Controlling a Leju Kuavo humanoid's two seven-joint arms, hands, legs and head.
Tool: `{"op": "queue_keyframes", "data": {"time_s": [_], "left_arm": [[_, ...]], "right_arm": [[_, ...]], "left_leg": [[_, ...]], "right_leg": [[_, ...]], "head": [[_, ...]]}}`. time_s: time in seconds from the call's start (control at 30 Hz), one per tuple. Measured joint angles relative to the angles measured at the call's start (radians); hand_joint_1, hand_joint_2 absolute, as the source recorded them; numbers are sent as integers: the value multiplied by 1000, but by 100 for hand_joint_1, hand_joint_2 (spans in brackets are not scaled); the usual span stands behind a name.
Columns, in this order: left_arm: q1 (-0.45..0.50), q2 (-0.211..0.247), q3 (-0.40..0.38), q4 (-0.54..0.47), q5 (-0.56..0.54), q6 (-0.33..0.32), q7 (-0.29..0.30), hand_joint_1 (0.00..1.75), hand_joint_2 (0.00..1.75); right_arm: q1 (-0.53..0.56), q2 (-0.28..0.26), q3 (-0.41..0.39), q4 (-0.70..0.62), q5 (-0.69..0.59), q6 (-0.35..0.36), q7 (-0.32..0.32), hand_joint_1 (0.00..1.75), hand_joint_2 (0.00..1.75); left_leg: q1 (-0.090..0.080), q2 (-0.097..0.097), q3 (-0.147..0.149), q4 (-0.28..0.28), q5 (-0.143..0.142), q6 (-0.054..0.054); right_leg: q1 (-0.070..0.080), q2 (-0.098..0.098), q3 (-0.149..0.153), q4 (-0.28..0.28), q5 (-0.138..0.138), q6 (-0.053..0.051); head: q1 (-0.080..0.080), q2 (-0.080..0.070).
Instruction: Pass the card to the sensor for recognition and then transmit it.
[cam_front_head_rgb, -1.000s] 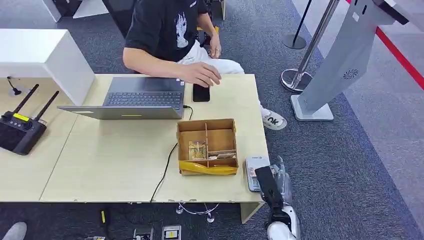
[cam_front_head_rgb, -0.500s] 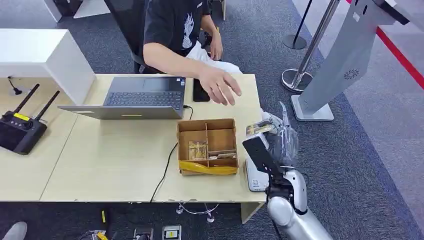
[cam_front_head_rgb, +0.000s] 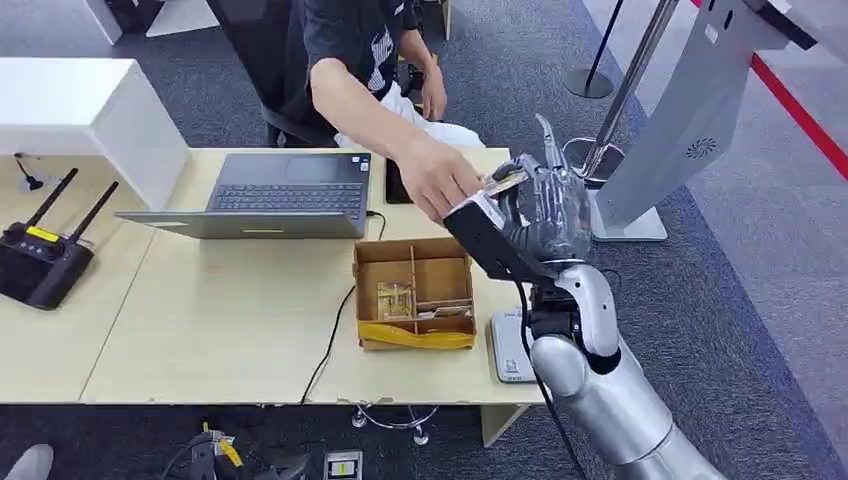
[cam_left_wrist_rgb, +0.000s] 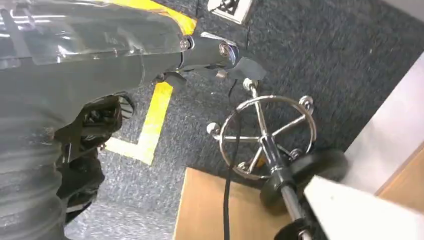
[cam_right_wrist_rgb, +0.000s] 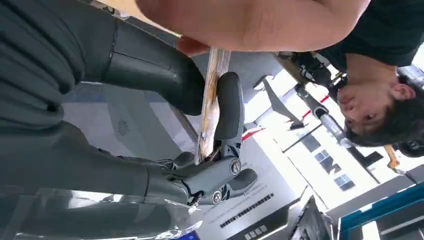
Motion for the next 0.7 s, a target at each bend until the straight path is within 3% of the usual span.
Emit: {"op": "queue_keyframes", "data": {"time_s": [0.03, 0.07, 0.53, 0.7], "left_arm": [[-5, -2, -1, 3, -8, -3, 6, 0, 175], [-9, -5, -2, 4, -14, -4, 13, 0, 175], [-35, -24, -18, 33, -63, -25, 34, 0, 175], [-34, -25, -18, 40, -72, -25, 35, 0, 175]], "right_arm": [[-8, 1, 6, 3, 0, 7, 9, 42, 175], [-13, 1, 12, 5, 0, 11, 15, 2, 175], [-8, 1, 61, 13, 24, 16, 58, 0, 175], [21, -1, 76, -72, 48, 172, 110, 0, 175]], "left_leg": [[0, 0, 0, 0, 0, 0], [0, -2, 0, 0, 0, 0], [0, -2, -2, 0, 0, 0], [0, -1, -2, 0, 0, 0]], "right_leg": [[0, 0, 0, 0, 0, 0], [0, -2, 0, 0, 0, 0], [0, -2, -2, 0, 0, 0], [0, -2, -2, 0, 0, 0]], "head": [[-1, 0], [0, 0], [0, 0], [0, 0]]}}
